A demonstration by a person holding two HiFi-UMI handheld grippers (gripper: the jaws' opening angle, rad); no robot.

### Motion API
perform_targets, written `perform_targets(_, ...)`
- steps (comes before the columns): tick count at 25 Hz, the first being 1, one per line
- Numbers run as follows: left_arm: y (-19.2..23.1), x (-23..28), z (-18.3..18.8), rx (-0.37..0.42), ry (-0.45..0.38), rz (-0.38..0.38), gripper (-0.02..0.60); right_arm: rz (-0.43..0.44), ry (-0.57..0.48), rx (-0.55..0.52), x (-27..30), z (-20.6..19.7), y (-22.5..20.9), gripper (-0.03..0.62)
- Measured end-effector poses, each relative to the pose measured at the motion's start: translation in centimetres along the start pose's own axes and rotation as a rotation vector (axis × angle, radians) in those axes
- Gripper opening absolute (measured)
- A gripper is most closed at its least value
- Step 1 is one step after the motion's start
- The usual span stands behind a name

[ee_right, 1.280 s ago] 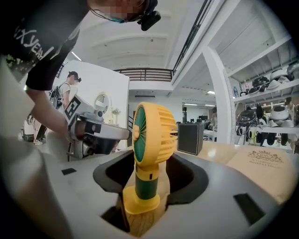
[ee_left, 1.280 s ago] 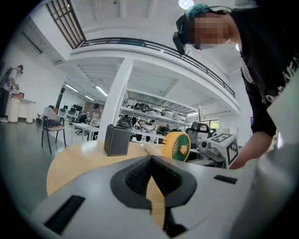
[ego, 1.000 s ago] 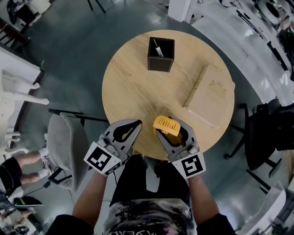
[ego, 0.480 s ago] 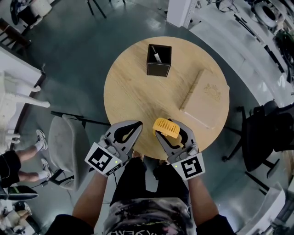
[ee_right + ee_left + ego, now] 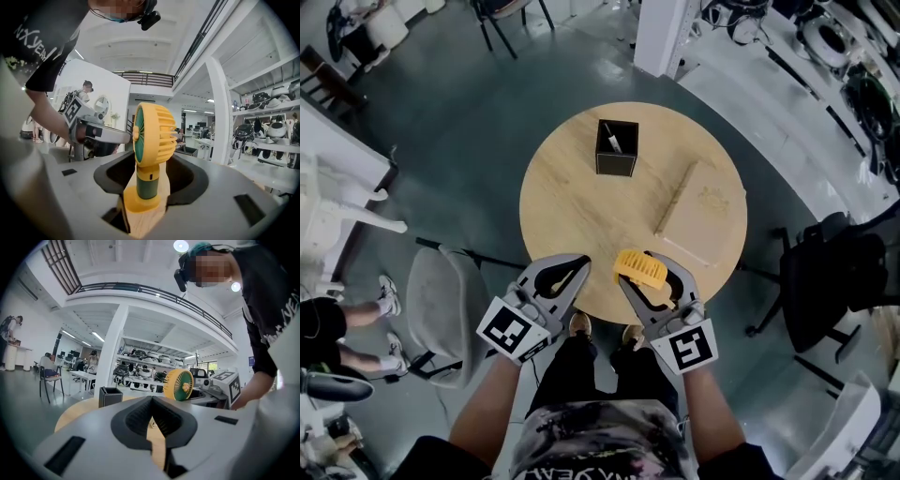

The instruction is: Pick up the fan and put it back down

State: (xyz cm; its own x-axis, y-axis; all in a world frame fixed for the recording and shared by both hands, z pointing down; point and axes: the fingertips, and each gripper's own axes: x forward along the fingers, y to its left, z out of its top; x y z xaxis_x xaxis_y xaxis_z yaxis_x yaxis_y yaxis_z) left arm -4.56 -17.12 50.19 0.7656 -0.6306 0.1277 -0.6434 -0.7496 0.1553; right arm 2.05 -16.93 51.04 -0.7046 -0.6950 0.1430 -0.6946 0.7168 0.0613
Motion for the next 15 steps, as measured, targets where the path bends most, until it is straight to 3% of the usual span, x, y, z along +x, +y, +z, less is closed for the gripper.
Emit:
perform_targets(10, -3.4, -2.0, 8.6, -0.001, -0.01, -0.014, 0.012, -0.026, 0.01, -0.002, -3.3, 9.8, 0.3, 0.209)
perform_targets(15, -5.0, -2.5, 11.1, 0.006, -0.029, -0.03, 0.012, -0.027, 0.012, -0.024, -4.6, 13.2, 0.5, 0.209)
